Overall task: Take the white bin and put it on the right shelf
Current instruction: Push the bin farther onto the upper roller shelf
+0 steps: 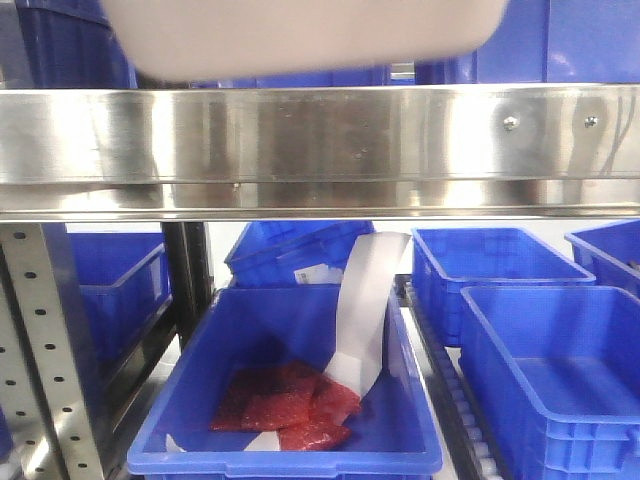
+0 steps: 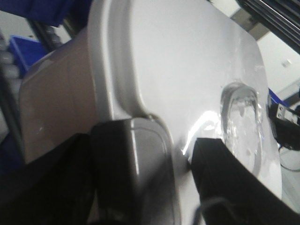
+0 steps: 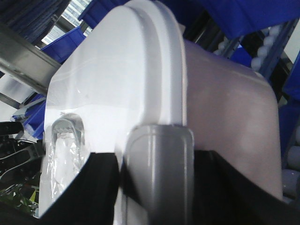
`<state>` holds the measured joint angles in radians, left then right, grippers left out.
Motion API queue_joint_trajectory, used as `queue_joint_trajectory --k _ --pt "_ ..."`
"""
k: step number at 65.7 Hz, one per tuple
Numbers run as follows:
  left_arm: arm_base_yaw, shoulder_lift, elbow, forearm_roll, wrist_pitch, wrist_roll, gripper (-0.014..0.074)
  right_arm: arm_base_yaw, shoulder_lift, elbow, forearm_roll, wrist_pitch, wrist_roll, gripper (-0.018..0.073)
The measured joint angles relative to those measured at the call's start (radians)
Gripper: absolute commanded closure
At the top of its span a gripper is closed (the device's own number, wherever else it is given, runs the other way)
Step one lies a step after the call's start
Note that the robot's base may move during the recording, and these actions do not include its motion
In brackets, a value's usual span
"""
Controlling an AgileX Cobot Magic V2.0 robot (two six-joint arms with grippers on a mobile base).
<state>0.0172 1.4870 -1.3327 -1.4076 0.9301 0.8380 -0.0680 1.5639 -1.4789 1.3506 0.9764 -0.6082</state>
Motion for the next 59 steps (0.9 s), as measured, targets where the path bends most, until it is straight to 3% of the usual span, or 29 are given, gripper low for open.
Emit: queue_joint_trajectory --k 19,31,36,59 --pt "0.001 0.053 -0.003 -0.027 -0.107 0.002 0.0292 0.049 0.064 0.0 0.005 -0.05 0.0 0.0153" --pt "-0.003 0.053 -0.004 -0.054 -0.151 0.002 0.0109 0.06 0.064 0.0 0.007 -0.05 0.0 0.001" --pt "-0.008 0.053 -0.004 -0.058 -0.163 0.002 0.0071 0.066 0.064 0.0 0.007 -0.057 0.0 0.0005" --pt "-0.024 0.053 -0.004 -0.044 -0.223 0.002 0.007 0.075 0.065 0.0 -0.022 -0.128 0.0 0.0005"
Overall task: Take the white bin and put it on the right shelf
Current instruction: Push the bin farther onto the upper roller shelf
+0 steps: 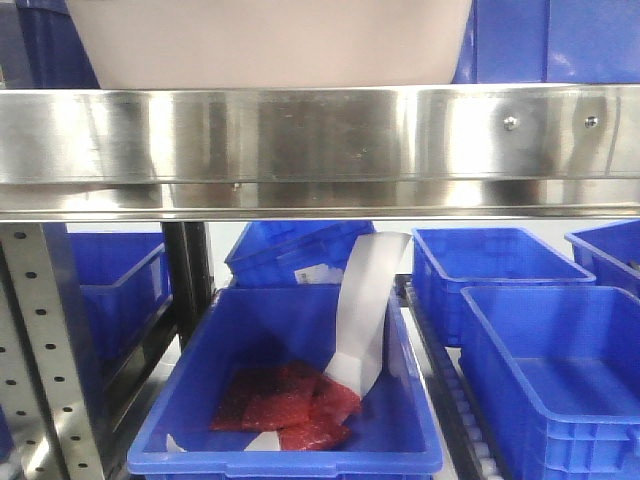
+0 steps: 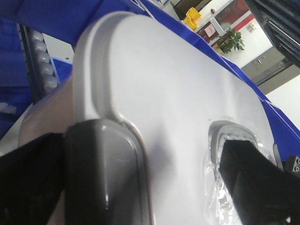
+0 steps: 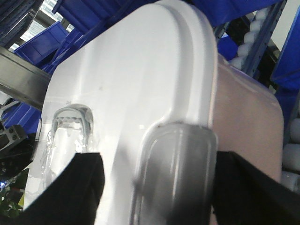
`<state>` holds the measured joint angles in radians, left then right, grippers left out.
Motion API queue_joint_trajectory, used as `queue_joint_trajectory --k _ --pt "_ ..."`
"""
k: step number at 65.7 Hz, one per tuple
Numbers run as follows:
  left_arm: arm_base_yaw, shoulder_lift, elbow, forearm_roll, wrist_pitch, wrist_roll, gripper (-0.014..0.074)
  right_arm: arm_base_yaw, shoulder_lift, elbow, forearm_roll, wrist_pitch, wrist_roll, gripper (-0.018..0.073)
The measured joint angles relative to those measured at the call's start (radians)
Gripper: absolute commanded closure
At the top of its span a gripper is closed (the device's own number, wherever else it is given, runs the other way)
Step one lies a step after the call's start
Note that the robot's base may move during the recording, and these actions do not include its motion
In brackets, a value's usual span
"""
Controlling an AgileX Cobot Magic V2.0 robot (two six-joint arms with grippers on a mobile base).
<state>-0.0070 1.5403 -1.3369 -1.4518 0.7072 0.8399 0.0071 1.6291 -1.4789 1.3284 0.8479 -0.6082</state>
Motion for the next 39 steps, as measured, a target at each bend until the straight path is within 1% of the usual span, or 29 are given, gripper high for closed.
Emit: queue_joint_trajectory --k 10,30,34,39 --pt "0.0 0.004 -0.002 -0.002 -0.028 0.0 0.007 -0.004 0.016 0.0 0.0 -0.006 0.0 0.0005" --pt "0.0 0.059 -0.001 -0.01 -0.055 0.0 0.0071 -0.041 0.075 0.0 0.006 -0.062 0.0 0.0005" --pt "0.0 0.063 -0.001 -0.01 -0.06 0.0 0.008 -0.048 0.076 -0.002 0.015 -0.064 0.0 0.0005" --pt "0.0 0.063 -0.001 -0.011 -0.063 0.0 0.0119 -0.061 0.077 -0.002 0.015 -0.064 0.0 0.0005"
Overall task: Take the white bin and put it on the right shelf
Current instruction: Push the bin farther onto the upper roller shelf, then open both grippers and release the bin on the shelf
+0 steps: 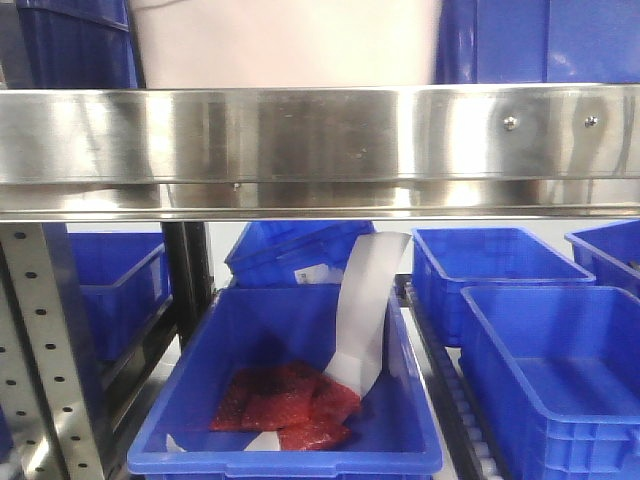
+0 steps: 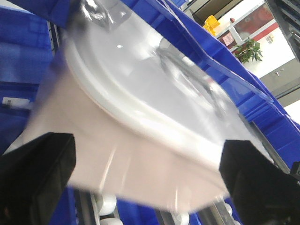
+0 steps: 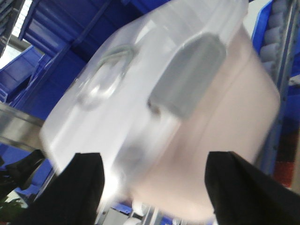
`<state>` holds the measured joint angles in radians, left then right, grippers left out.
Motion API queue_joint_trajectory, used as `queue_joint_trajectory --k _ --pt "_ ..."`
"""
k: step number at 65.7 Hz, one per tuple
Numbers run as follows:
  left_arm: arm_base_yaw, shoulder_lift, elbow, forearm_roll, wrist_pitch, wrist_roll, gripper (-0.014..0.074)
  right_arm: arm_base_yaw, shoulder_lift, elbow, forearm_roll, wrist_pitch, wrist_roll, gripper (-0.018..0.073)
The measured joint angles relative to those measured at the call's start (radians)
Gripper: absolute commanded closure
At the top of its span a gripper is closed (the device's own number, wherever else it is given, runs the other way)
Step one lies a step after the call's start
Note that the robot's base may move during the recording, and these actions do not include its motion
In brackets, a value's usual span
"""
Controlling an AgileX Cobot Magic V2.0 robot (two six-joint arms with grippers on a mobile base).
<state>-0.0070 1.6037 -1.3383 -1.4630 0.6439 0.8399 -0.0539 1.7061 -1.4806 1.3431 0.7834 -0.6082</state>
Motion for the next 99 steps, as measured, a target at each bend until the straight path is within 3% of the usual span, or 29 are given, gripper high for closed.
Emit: queue_joint_trajectory --k 5,11,15,20,23,25,45,52,60,68,74,85,99 --pt "0.0 0.0 0.0 0.0 0.0 0.0 0.0188 -0.018 0.0 0.0 0.0 0.0 0.0 0.0008" --pt "0.004 0.0 0.0 -0.001 0.0 0.0 0.0347 -0.036 0.002 0.0 0.0 0.013 0.0 0.0054" --pt "0.01 0.0 0.0 -0.001 0.0 0.0 0.0477 -0.043 0.002 0.0 0.0 0.022 0.0 0.0161" --pt "0.016 0.0 0.0 -0.001 0.0 0.0 0.0669 -0.047 0.002 0.0 0.0 0.033 0.0 0.0363" --pt "0.021 0.0 0.0 -0.001 0.0 0.0 0.0733 -0.047 0.002 0.0 0.0 0.036 0.0 0.0466" --pt "0.023 0.0 0.0 -0.001 0.0 0.0 0.0708 -0.047 0.002 0.0 0.0 0.036 0.0 0.0515" --pt "0.047 -0.011 0.0 0.02 -0.005 -0.029 0.0714 -0.05 -0.001 -0.025 0.007 0.05 0.0 0.0501" --pt "0.053 -0.079 0.0 0.11 -0.081 -0.048 0.0714 -0.039 -0.048 -0.049 -0.084 0.006 0.0 0.0501" --pt "0.049 -0.209 0.0 0.206 -0.197 -0.05 0.0714 -0.004 -0.146 -0.049 -0.21 -0.208 0.0 0.0501" --pt "0.038 -0.322 0.057 0.301 -0.39 -0.05 0.0714 0.021 -0.236 -0.025 -0.35 -0.378 0.0 0.0501" --pt "0.036 -0.4 0.178 0.324 -0.508 -0.05 0.0714 0.048 -0.301 0.066 -0.42 -0.434 0.0 0.0501" --pt "0.036 -0.555 0.403 0.352 -0.541 0.0 0.0715 0.101 -0.446 0.359 -0.452 -0.584 -0.017 0.0503" --pt "0.036 -0.819 0.671 0.354 -0.644 0.026 0.0715 0.107 -0.683 0.725 -0.454 -0.837 -0.073 0.0503"
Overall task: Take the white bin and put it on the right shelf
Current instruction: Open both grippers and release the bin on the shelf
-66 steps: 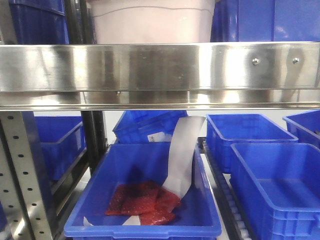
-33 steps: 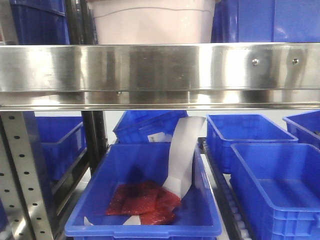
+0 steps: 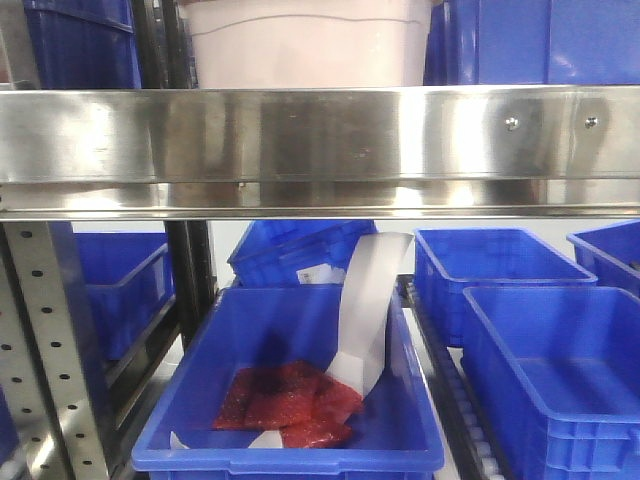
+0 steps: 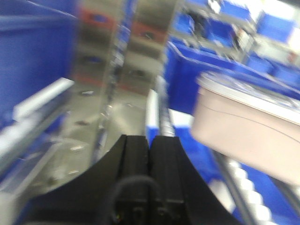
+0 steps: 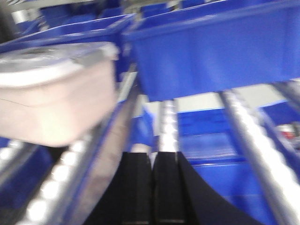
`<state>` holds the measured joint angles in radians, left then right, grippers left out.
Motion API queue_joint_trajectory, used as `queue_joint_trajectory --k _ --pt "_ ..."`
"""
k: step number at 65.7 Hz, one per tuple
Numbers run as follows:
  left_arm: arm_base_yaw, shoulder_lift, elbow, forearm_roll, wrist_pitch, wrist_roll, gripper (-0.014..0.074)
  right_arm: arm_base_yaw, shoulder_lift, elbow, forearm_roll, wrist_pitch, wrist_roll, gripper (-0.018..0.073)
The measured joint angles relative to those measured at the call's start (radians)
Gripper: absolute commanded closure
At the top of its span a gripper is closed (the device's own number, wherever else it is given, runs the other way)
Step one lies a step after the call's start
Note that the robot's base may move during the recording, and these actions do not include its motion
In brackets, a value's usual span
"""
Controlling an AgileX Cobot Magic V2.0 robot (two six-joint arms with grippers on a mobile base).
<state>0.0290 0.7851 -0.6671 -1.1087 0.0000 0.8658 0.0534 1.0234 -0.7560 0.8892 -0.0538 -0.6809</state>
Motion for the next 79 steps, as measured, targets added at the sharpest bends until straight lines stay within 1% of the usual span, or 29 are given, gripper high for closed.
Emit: queue_joint_trajectory --k 8,15,24,34,43,56,79 --pt "0.0 -0.168 0.124 0.0 -0.056 0.002 0.0715 0.0 -0.138 0.136 0.003 -0.031 -0.007 0.0503" --pt "0.0 -0.312 0.202 0.0 -0.055 0.004 0.0715 0.0 -0.286 0.231 0.004 -0.007 -0.009 0.0503" --pt "0.0 -0.487 0.271 0.0 0.011 0.006 0.0715 0.0 -0.479 0.324 0.004 0.054 -0.011 0.0503" --pt "0.0 -0.601 0.3 0.0 0.104 0.006 0.0715 0.0 -0.637 0.351 0.004 0.097 -0.012 0.0503" --pt "0.0 -0.624 0.3 0.0 0.188 0.006 0.0715 0.0 -0.703 0.351 0.004 0.099 -0.012 0.0503" --pt "0.0 -0.624 0.305 0.007 0.29 0.006 0.0715 0.0 -0.708 0.351 0.004 0.103 -0.012 0.0503" --pt "0.0 -0.624 0.305 0.013 0.347 0.006 0.0715 0.0 -0.708 0.351 0.004 0.104 -0.013 0.0503"
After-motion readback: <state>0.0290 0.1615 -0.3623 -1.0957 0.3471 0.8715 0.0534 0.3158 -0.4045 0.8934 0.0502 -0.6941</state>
